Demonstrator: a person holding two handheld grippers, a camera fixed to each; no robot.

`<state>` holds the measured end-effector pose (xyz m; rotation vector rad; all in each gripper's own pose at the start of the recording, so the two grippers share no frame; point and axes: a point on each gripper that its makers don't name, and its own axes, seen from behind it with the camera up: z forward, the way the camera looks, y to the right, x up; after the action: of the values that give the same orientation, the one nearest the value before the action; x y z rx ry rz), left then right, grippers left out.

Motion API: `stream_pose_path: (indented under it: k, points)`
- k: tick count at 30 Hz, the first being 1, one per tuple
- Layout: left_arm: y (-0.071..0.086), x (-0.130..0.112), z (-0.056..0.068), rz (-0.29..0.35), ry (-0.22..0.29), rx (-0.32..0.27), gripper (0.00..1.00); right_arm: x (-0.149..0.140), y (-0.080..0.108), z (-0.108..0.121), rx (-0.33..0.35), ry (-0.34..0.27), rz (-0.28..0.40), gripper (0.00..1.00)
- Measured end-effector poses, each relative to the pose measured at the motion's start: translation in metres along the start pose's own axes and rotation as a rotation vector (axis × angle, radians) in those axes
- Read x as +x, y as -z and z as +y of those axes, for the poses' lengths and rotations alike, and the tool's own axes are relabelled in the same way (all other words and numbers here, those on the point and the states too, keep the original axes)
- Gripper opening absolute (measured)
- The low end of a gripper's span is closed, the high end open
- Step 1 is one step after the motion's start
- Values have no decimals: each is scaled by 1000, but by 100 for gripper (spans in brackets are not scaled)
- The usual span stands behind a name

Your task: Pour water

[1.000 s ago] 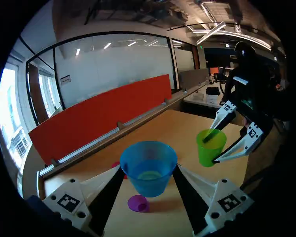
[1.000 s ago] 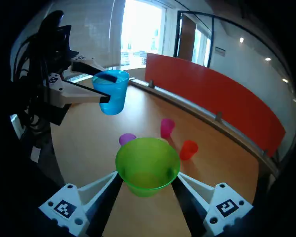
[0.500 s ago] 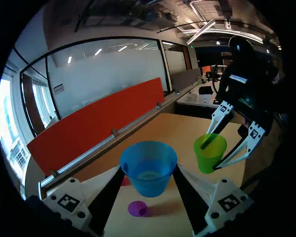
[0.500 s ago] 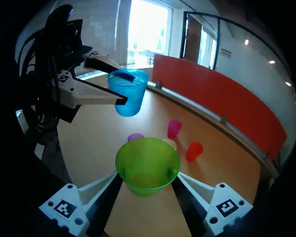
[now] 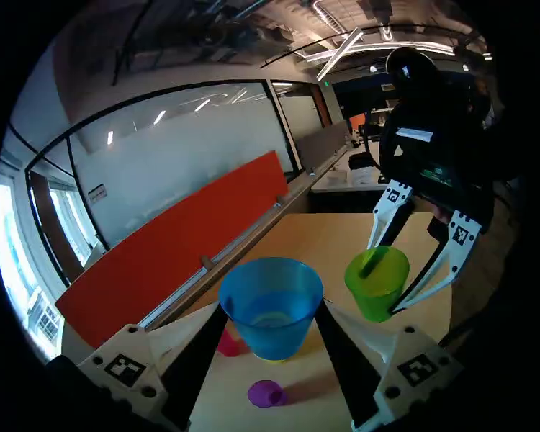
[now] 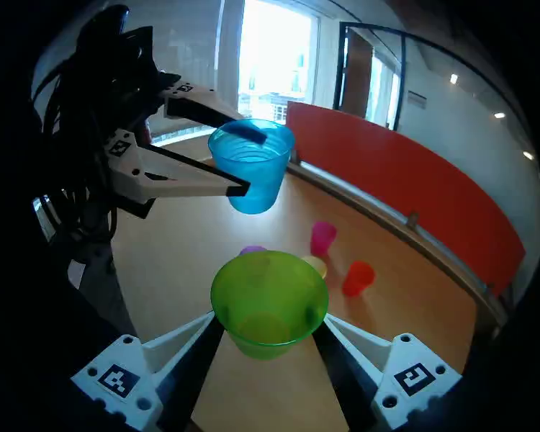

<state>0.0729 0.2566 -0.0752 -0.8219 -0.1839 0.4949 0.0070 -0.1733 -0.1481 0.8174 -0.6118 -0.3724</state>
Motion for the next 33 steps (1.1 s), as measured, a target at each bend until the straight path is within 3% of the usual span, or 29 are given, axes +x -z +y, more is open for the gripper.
stream_pose_path:
  k: [9,24,33]
  points:
    - [0,10,7,22,-87,-15,85,0,2,-2,8,-3,4,85]
    - [-2,16,19,51,-157,-64,85,1,9,-1,19,18,10,86]
    - [-1,20,24,66,-233,-77,85,3,10,-2,28,28,11,85]
